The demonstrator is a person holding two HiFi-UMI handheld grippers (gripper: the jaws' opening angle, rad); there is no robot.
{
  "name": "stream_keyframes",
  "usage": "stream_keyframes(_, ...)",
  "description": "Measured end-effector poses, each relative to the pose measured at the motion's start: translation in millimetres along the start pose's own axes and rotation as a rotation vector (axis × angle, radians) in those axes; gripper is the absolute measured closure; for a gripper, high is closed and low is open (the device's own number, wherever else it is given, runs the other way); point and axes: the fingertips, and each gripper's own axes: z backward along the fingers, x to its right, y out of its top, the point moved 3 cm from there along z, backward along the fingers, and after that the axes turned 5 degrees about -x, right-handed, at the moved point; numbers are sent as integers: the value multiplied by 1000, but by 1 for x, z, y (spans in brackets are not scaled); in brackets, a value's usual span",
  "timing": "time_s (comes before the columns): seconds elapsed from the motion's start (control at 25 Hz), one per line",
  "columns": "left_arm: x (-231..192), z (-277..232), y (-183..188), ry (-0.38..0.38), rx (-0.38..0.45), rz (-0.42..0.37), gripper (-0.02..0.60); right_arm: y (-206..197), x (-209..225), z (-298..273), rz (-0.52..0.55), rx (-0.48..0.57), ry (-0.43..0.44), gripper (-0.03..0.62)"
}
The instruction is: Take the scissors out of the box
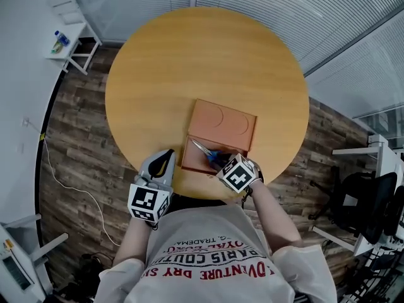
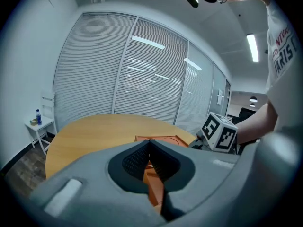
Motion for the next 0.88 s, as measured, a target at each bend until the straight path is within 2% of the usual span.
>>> stream_keyframes(0.36,10,13,21,-1,26,-46,574,14,1,50,-42,151,-61,502)
stream_keyframes(0.6,19,20,55,-18,78,-102,574,38,12,100,-146,370,-123,502)
stream_keyframes(0.88,30,30,94,-21,127,-106,574,56,19,167,-207,619,-203,502)
